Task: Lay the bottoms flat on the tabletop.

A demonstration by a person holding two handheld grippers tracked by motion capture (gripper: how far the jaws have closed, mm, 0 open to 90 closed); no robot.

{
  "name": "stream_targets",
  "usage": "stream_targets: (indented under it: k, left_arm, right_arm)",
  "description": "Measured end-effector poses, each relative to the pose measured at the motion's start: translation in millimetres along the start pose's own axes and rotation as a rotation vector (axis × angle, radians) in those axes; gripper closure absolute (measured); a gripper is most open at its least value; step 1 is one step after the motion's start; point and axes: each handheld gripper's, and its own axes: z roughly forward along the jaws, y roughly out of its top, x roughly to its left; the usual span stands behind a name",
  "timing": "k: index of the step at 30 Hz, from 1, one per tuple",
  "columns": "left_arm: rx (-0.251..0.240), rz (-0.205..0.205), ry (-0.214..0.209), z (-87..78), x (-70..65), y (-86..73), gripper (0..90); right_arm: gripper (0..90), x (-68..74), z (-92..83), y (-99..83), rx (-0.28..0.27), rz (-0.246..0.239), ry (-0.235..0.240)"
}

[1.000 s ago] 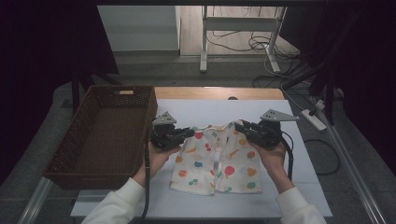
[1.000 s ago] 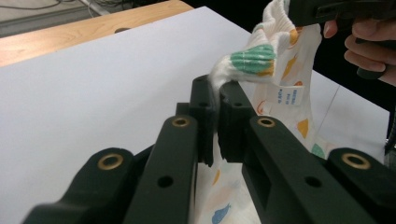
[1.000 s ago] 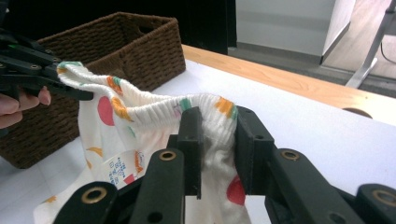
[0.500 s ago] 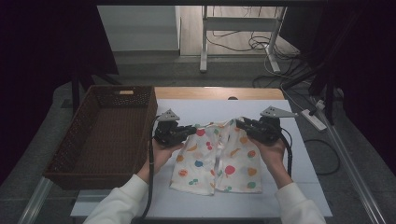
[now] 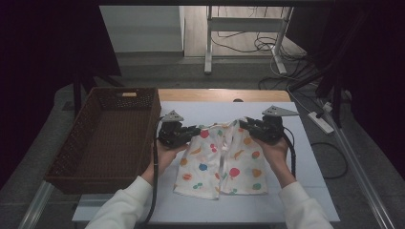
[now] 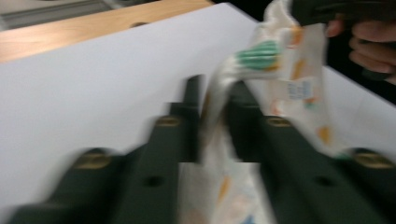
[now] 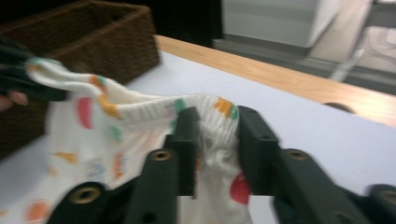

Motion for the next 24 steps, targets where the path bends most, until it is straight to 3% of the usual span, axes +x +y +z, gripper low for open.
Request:
stream_targets:
  k: [1,3,6,9,14,24]
  left_arm:
    - [0.006,-0.015,0.011,0.7,1.1,-0.2,44.6]
    - [0.003,-0.03,-0.002,0.1,2.8,-1.7,39.1]
    - [0.005,-0.029,-0.019,-1.0,2.8,-2.2,34.6]
    - [0.02,-0.023,-0.009,-1.1,3.0,-2.8,31.4]
    - [0.035,-0.023,-0.012,-2.3,2.8,-4.7,30.3]
    - [0.056,0.01,-0.083,-7.6,-2.5,-8.9,32.7]
  right_arm:
    - [45.7,-0.1,3.6,-0.8,0.008,-0.031,-0.049]
    - [39.2,-2.9,8.7,-3.2,0.032,-0.032,-0.103]
    - [36.6,-8.9,8.2,-5.9,0.041,0.011,-0.094]
    - [36.2,-10.8,3.9,-6.2,0.036,0.033,-0.08]
    - [36.5,-8.9,2.0,-8.6,0.052,0.034,-0.07]
    - [36.6,-9.7,7.2,-17.2,0.118,0.03,-0.047]
